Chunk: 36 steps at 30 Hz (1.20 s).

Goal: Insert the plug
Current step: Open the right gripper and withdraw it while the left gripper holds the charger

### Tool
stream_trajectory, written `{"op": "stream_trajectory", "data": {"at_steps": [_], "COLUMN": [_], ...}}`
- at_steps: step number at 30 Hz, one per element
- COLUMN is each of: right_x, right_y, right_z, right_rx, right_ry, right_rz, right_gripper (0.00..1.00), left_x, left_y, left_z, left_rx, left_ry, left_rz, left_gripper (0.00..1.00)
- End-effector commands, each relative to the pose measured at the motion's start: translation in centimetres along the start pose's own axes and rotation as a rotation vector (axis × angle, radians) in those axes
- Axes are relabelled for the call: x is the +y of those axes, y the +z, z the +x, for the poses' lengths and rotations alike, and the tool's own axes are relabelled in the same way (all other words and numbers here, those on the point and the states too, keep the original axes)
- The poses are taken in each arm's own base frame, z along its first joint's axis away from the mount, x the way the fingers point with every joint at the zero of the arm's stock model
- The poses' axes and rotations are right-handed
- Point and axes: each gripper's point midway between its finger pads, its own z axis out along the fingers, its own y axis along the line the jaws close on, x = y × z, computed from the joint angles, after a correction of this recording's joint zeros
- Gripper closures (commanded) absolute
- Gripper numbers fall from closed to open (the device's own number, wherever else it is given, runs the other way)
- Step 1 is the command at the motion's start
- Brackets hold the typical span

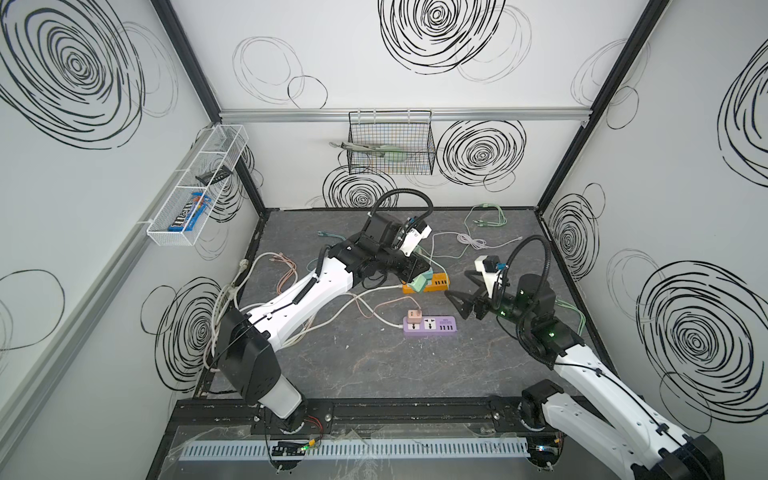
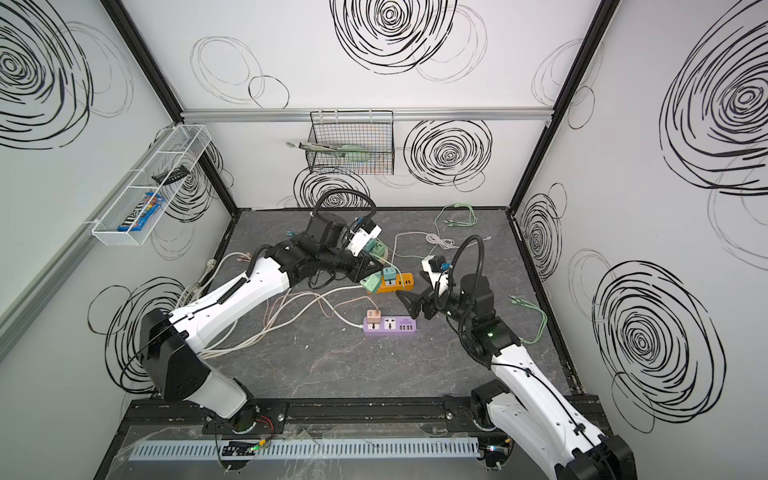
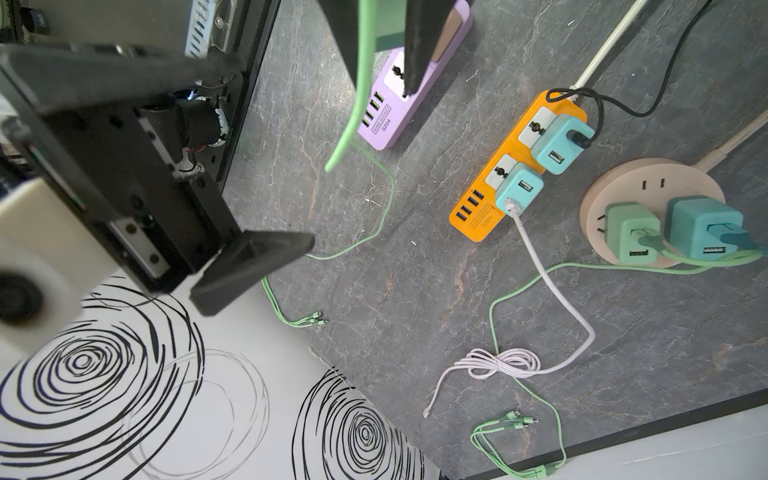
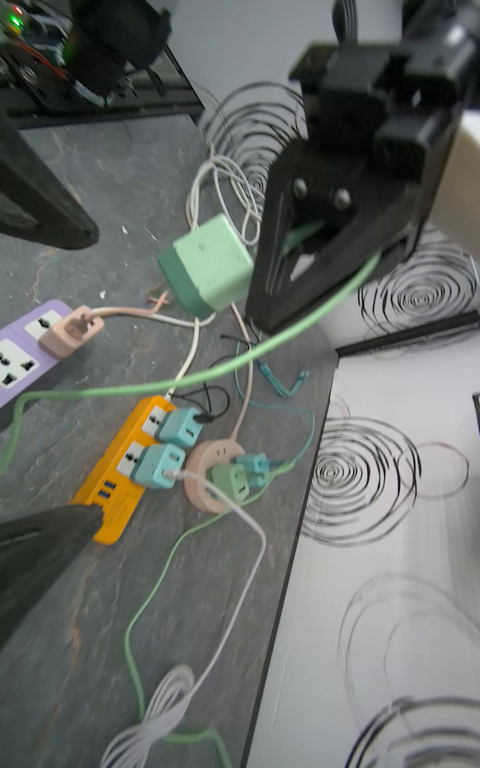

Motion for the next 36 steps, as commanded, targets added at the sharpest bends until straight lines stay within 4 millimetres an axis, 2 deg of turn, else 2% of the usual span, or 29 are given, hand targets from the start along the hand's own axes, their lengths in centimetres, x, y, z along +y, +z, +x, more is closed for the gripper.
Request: {"op": "stream_trajectory", "data": {"at_steps": [1,3,6,12,15,19,24,33,34,35,36], "right_x": [4.5,5.8,6.1,4.3,4.1,4.2,4.4,4.7,4.6,4.5,4.3], "right_y": [0.0,0.6,2.0,4.6,5.6,6.1,6.6,6.4,6.3,6.2,6.2], "right_z": [-2.7,-2.5,-2.3,-2.1,-1.7,-1.7,-1.6,-0.8,-1.0,-1.3,-1.4], "right_rx": [-0.133,-0.145,-0.141,-0.123,-0.101,-0.114,-0.122,-0.125,-0.131,-0.138,-0.139], "right_ry": [-0.225,-0.340,-0.407,-0.437,-0.455,-0.457,-0.454,-0.472,-0.473,-0.476,-0.479], "right_rz": [-0.133,-0.154,-0.145,-0.073,-0.082,-0.092,-0.109,-0.105,-0.097,-0.087,-0.074], "right_gripper": [0.00,0.01,0.02,0.03,0.06,0.18,0.28,0.56,0.57,0.58,0.59], "left_x": [-1.3,-1.5,-1.8,-2.1,-2.1,-2.1,-2.2,-2.3,-2.3,-2.3,-2.2], "left_y": [-1.0,-0.9,-0.9,-1.0,-1.0,-0.9,-0.9,-1.0,-1.1,-1.3,-1.7], "left_z": [-1.5,-1.4,-1.5,-1.5,-1.4,-1.4,-1.5,-1.4,-1.3,-1.3,-1.2], "left_rx": [-0.049,-0.045,-0.044,-0.044,-0.042,-0.042,-0.048,-0.049,-0.046,-0.040,-0.038], "left_ry": [0.029,0.024,0.022,0.021,0.021,0.018,0.015,0.013,0.021,0.039,0.057], "left_rz": [0.038,0.049,0.066,0.078,0.081,0.081,0.086,0.088,0.088,0.084,0.069], "left_gripper": [1.00,1.00,1.00,1.00,1.00,1.00,1.00,1.00,0.79,0.52,0.33]}}
